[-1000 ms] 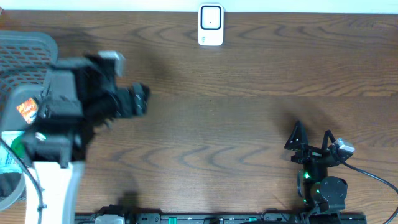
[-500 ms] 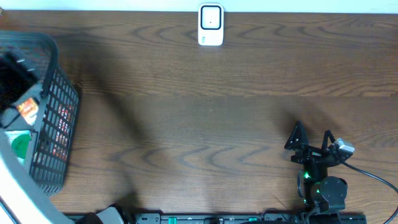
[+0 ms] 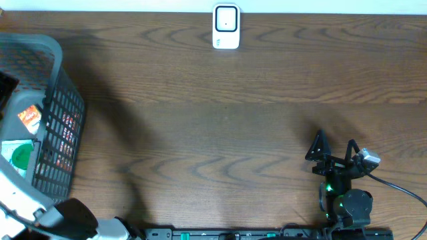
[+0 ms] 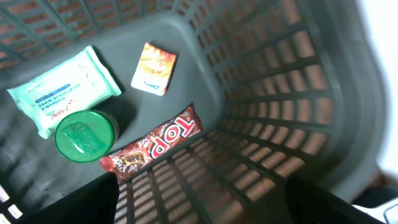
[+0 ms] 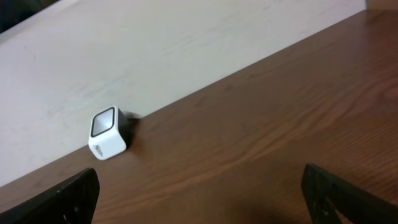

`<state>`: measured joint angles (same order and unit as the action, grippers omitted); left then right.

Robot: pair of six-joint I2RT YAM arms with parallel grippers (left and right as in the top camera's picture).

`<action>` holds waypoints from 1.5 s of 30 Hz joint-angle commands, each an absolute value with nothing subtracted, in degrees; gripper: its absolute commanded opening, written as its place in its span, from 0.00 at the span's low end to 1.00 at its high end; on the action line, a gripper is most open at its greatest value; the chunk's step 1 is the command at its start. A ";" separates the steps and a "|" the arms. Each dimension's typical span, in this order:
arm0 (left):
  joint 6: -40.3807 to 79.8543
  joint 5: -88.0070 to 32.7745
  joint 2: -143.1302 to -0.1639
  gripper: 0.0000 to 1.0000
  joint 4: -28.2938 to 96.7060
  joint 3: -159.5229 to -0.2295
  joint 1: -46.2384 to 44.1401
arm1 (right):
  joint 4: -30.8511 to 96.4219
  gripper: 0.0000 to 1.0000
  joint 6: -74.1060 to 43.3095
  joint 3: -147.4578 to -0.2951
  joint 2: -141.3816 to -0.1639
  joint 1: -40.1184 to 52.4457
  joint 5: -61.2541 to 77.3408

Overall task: Scan the item barcode
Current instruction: 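Reach the left gripper into the basket toward the green-lidded jar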

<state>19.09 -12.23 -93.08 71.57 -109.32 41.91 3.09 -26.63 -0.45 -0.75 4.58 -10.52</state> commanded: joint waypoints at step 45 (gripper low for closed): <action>30.72 7.46 -103.31 0.86 62.85 -80.95 42.30 | 3.20 0.99 -27.16 -0.32 -0.67 4.93 -10.87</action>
<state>30.22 7.79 -102.76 62.87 -81.21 41.95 3.09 -26.63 -0.45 -0.75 4.58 -10.52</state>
